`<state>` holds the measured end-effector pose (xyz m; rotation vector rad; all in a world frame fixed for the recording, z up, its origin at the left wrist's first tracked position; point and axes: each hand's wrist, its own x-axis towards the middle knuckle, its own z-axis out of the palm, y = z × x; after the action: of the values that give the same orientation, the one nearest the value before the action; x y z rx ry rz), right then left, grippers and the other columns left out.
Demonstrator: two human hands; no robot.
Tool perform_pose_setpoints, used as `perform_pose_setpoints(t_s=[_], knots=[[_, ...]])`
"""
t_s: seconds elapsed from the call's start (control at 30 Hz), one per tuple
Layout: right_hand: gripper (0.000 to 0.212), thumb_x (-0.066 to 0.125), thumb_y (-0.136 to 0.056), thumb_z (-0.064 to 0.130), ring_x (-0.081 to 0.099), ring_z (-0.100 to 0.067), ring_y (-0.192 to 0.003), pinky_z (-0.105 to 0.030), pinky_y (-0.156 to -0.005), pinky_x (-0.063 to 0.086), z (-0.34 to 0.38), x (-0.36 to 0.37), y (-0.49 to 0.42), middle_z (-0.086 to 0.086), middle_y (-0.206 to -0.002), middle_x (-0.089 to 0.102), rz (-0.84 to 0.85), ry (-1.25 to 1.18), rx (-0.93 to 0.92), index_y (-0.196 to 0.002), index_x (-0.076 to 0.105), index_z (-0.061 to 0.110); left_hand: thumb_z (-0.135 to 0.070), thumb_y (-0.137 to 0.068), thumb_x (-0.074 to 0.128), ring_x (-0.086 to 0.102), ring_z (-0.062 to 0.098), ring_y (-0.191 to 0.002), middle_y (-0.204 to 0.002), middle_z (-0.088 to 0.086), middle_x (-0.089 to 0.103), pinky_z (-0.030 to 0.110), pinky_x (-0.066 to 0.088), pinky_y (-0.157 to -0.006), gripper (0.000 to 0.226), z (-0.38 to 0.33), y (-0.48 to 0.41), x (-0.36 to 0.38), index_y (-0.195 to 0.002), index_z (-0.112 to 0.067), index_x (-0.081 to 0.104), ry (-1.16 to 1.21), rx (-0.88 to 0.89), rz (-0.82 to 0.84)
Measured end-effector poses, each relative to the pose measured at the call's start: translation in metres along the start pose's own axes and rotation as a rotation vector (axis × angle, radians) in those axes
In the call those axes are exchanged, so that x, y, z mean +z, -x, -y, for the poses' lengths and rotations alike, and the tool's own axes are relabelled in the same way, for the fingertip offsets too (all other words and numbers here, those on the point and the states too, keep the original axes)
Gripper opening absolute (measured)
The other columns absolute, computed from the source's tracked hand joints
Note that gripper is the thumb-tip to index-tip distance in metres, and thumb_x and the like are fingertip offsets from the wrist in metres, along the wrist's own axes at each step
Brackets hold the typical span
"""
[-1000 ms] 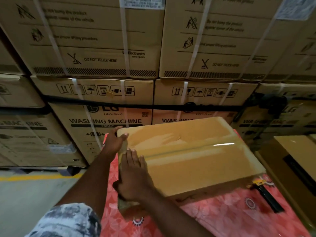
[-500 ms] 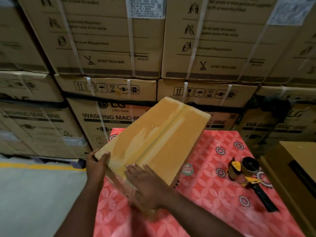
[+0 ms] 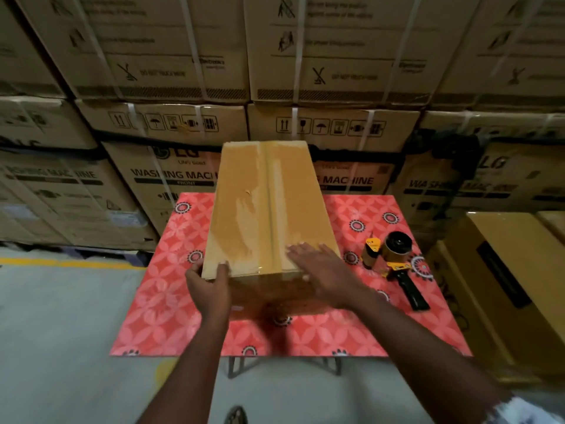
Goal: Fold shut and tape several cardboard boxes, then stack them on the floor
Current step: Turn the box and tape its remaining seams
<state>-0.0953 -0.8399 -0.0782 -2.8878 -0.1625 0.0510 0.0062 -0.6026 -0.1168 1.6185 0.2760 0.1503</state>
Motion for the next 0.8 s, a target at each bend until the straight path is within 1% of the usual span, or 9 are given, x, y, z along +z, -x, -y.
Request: perform_pose_setpoints(t_s=[0.07, 0.13, 0.2, 0.23, 0.33, 0.4, 0.6, 0.67, 0.8], knots=[[0.075, 0.054, -0.096, 0.019, 0.006, -0.010, -0.156, -0.048, -0.126, 0.008, -0.017, -0.002, 0.014, 0.011, -0.169, 0.012, -0.047, -0.018, 0.048, -0.162, 0.019, 0.027, -0.021, -0.086, 0.078, 0.063, 0.029, -0.102, -0.118, 0.012, 0.061, 0.037, 0.052, -0.083, 0.043, -0.001, 0.020, 0.004, -0.119, -0.017, 0.052, -0.055, 0.007, 0.022], [0.073, 0.049, -0.098, 0.041, 0.007, -0.015, -0.156, -0.053, -0.125, 0.009, -0.018, -0.005, 0.017, 0.005, -0.169, 0.013, -0.058, -0.030, 0.094, -0.162, 0.020, 0.022, -0.022, -0.083, 0.080, 0.061, 0.033, -0.106, -0.118, 0.014, 0.060, 0.038, 0.049, -0.084, 0.047, -0.007, 0.025, 0.004, -0.120, -0.012, 0.054, -0.191, 0.091, 0.033], [0.089, 0.031, -0.092, 0.071, 0.007, -0.018, -0.157, -0.054, -0.125, 0.005, -0.003, -0.006, 0.011, 0.000, -0.170, 0.013, -0.037, -0.044, 0.136, -0.162, 0.019, 0.018, -0.019, -0.081, 0.080, 0.055, 0.034, -0.113, -0.123, 0.015, 0.058, 0.041, 0.044, -0.091, 0.051, -0.019, 0.026, 0.003, -0.125, -0.009, 0.055, -0.424, 0.305, 0.043], [0.092, 0.027, -0.090, 0.076, 0.008, -0.018, -0.157, -0.053, -0.125, 0.003, 0.006, -0.003, 0.006, 0.000, -0.170, 0.014, -0.040, -0.056, 0.150, -0.162, 0.019, 0.018, -0.019, -0.082, 0.078, 0.052, 0.032, -0.116, -0.126, 0.014, 0.057, 0.044, 0.042, -0.096, 0.053, -0.025, 0.027, 0.006, -0.129, -0.010, 0.055, -0.536, 0.435, 0.078], [0.076, 0.038, -0.099, 0.062, 0.015, -0.019, -0.156, -0.052, -0.124, 0.006, 0.023, 0.013, -0.002, 0.001, -0.169, 0.019, -0.143, 0.031, 0.158, -0.160, 0.025, 0.018, -0.042, -0.090, 0.065, 0.049, 0.024, -0.128, -0.140, 0.002, 0.054, 0.046, 0.035, -0.108, 0.054, -0.031, 0.040, 0.020, -0.137, -0.021, 0.052, -0.762, 0.728, 0.370], [0.069, 0.048, -0.099, 0.052, 0.025, -0.021, -0.153, -0.052, -0.122, 0.016, 0.024, 0.023, -0.005, 0.000, -0.166, 0.027, -0.223, 0.130, 0.160, -0.157, 0.032, 0.018, -0.058, -0.091, 0.053, 0.048, 0.020, -0.134, -0.146, -0.004, 0.053, 0.044, 0.032, -0.110, 0.060, -0.022, 0.045, 0.023, -0.141, -0.025, 0.053, -0.958, 0.863, 0.453], [0.088, 0.076, -0.081, 0.048, 0.031, -0.020, -0.151, -0.050, -0.121, 0.024, 0.021, 0.034, -0.005, 0.002, -0.164, 0.033, -0.257, 0.166, 0.160, -0.155, 0.037, 0.019, -0.042, -0.074, 0.082, 0.044, 0.019, -0.139, -0.152, -0.005, 0.047, 0.038, 0.031, -0.110, 0.081, -0.015, 0.047, 0.019, -0.146, -0.025, 0.048, -1.108, 0.927, 0.435], [0.088, 0.072, -0.082, 0.057, 0.031, -0.020, -0.150, -0.050, -0.121, 0.025, 0.021, 0.036, -0.005, 0.002, -0.163, 0.035, -0.301, 0.138, 0.168, -0.154, 0.040, 0.018, -0.036, -0.069, 0.085, 0.043, 0.020, -0.140, -0.153, -0.005, 0.046, 0.039, 0.031, -0.111, 0.087, -0.014, 0.048, 0.018, -0.146, -0.025, 0.048, -1.109, 0.925, 0.447], [0.080, 0.039, -0.091, 0.070, 0.034, -0.020, -0.149, -0.051, -0.120, 0.026, 0.024, 0.041, -0.005, 0.001, -0.160, 0.040, -0.362, 0.061, 0.204, -0.151, 0.046, 0.017, -0.036, -0.073, 0.075, 0.044, 0.018, -0.138, -0.151, -0.006, 0.049, 0.038, 0.031, -0.110, 0.075, -0.015, 0.050, 0.017, -0.143, -0.024, 0.051, -1.059, 0.956, 0.417]])
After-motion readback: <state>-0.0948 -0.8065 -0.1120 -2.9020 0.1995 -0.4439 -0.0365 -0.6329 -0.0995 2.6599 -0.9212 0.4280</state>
